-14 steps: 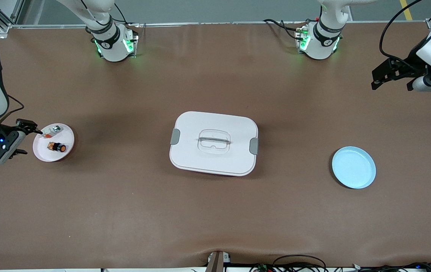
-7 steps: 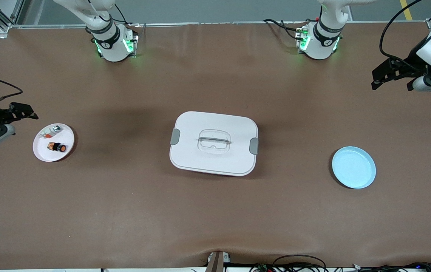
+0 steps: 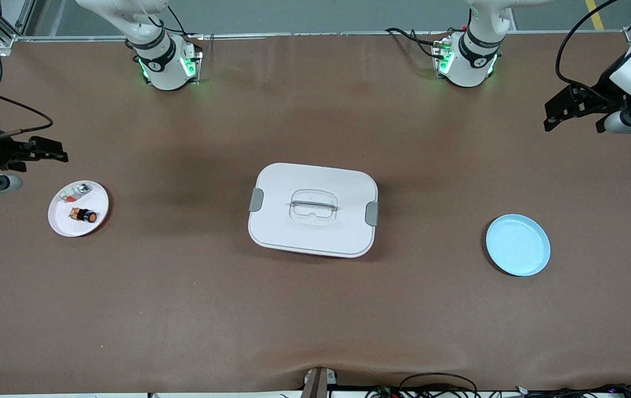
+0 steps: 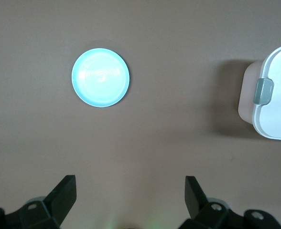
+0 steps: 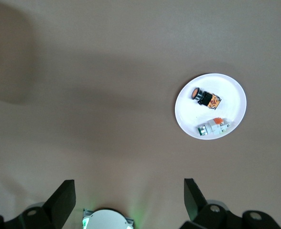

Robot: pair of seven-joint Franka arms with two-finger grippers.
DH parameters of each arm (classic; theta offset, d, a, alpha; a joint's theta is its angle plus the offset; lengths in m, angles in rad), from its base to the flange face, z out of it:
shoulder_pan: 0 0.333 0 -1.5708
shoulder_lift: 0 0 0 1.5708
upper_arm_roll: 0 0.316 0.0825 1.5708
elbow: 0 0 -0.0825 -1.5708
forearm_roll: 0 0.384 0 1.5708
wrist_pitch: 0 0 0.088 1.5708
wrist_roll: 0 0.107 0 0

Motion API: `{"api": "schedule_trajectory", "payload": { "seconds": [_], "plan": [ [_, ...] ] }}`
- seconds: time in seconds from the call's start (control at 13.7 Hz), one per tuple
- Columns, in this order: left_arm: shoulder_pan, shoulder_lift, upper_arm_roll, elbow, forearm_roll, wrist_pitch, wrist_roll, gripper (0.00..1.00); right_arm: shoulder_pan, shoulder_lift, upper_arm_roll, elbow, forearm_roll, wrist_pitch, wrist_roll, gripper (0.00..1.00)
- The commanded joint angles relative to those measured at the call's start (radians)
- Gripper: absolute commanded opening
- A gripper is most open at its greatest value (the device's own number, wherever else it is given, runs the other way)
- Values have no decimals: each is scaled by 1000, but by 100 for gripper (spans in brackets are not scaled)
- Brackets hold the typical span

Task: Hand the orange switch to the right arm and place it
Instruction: 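Open the right gripper and lift it away from the white plate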

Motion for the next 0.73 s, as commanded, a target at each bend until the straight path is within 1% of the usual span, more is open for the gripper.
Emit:
{"api": "schedule_trajectory", "payload": {
  "seconds": [0.0, 0.22, 0.36, 0.66],
  "plan": [
    [2, -18, -2, -6, 19, -7, 21, 100, -2, -5, -6, 64, -9, -53, 18, 100],
    [2, -18, 0, -6, 19, -7, 21, 100, 0, -13, -4, 73, -4, -50, 67, 100],
    [4, -18, 0, -6, 19, -7, 21, 100, 1, -2, -7, 139, -5, -58, 69, 100],
    [4, -18, 0, -4, 19, -7, 21, 100, -8, -2, -13, 167, -5, -58, 70, 100]
  ]
}}
